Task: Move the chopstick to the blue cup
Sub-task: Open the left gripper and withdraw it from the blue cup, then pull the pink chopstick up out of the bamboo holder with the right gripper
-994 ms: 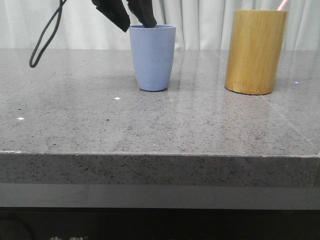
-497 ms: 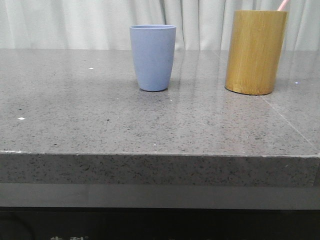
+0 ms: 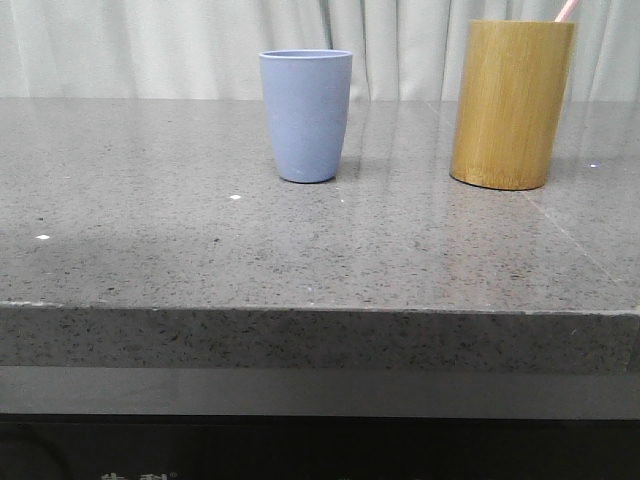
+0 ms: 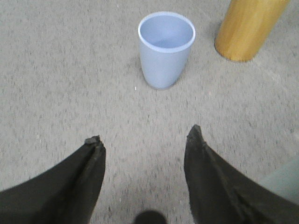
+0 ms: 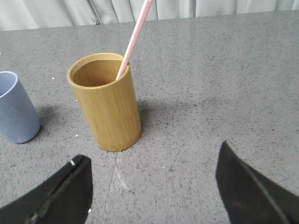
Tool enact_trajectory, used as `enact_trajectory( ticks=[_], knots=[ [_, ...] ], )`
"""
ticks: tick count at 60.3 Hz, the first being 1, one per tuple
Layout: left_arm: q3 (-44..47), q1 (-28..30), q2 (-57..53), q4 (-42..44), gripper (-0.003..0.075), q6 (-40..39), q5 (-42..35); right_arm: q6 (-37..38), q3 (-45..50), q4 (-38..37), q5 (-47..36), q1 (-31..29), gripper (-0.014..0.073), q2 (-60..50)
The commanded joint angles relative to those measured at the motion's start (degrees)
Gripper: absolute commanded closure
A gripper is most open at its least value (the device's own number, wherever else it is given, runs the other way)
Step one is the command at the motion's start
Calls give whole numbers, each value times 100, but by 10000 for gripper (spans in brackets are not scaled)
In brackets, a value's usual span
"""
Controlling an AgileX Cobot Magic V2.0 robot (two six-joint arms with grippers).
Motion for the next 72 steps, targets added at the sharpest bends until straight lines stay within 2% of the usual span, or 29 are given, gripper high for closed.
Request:
enact_trajectory(
  ticks=[1, 12, 27, 36, 49, 54, 64, 72],
  knots=[
    [212, -43, -442, -50, 332, -3, -493, -25, -405, 166, -671, -7, 33, 441],
    [470, -43, -809, -50, 332, -3, -490, -25, -1250, 212, -560, -7, 33, 1560],
    [470, -43, -793, -50, 332, -3, -490, -25, -2471, 646, -403, -7, 33, 2958],
    [470, -43, -778, -50, 332, -3, -490, -25, -3075, 1122, -353, -7, 33, 3567],
    [470, -43, -778, -50, 332, -3, -490, -25, -3704, 1393, -319, -7, 46, 4282],
    [470, -43, -778, -50, 332, -3, -490, -25, -3827, 1432, -244, -7, 120, 4430],
    [470, -43, -778, -50, 332, -3, -490, -25, -3841, 1432, -258, -7, 386, 4487],
    [470, -43, -778, -50, 332, -3, -490, -58, -3902, 1432, -206, -7, 547, 4487]
  ],
)
